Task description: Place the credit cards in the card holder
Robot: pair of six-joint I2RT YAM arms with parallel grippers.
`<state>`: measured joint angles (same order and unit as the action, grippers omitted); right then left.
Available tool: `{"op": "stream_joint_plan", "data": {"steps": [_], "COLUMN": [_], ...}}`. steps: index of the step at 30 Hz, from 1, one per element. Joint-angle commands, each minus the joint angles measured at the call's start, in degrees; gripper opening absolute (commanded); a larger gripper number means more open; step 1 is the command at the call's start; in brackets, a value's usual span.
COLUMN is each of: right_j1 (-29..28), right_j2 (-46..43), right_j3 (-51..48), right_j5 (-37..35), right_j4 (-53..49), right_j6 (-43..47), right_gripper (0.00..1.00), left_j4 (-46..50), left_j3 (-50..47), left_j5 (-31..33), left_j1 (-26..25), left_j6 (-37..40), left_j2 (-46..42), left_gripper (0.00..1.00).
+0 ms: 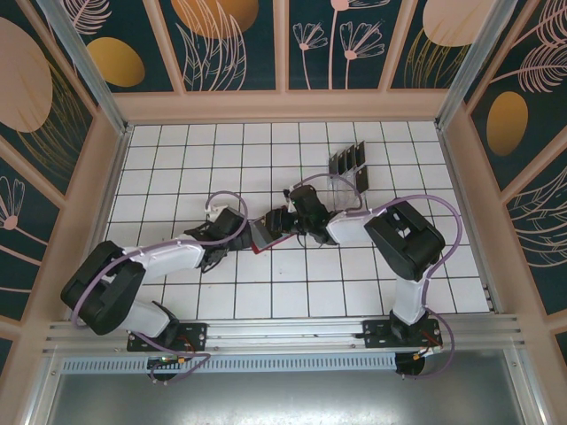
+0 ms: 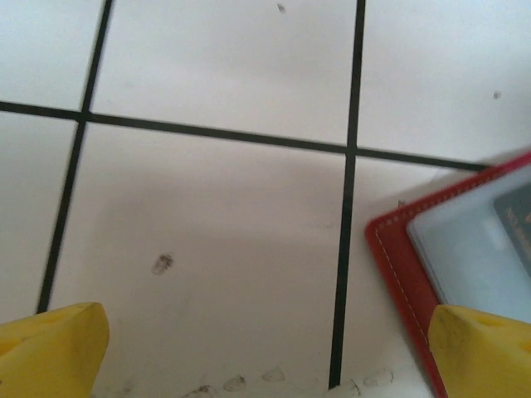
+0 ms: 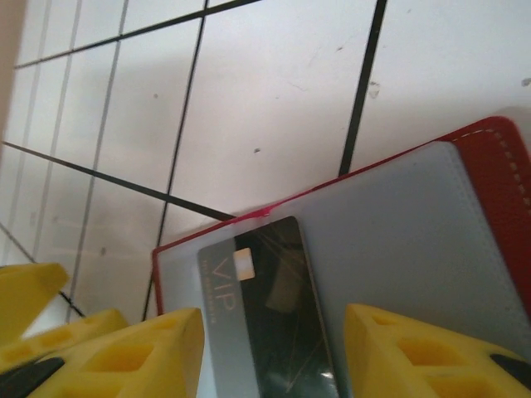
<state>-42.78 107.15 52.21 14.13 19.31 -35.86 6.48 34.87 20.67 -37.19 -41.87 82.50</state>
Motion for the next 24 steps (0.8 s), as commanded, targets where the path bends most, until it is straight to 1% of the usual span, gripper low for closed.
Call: {"op": "stream_joint_plan", "data": {"steps": [1,6,13,24], "right_j1": [-0.06,-1.31,-3.24,-6.13], "right_j2": [-0.42,2.34,5.81,5.87], "right_j3": [3.58,7.48,10.69,12.34], "right_j5": [-3.59,-5.25,-5.67,-7.28], "right_j4": [-8.36,-12.35,-14.82,-17.78], "right_j6": [4.55,6.89,7.6,6.94], "right_gripper": [0.48,0.48,0.48,0.48], "left_j4": [1.3,0.31,-1.19,-3.12], "left_j3": [-0.48,-2.01,-3.4,-3.53], "left_j5": [1.25,0.83,0.29,-0.24], "left_j1": [1.35,2.24,2.41,2.48], "left_j6": [-1.21,-1.57,-1.73,-1.47], "left_j2": [-1.55,-1.13,0.31,3.19], "left_gripper": [0.98,0.99,0.98,0.99]}}
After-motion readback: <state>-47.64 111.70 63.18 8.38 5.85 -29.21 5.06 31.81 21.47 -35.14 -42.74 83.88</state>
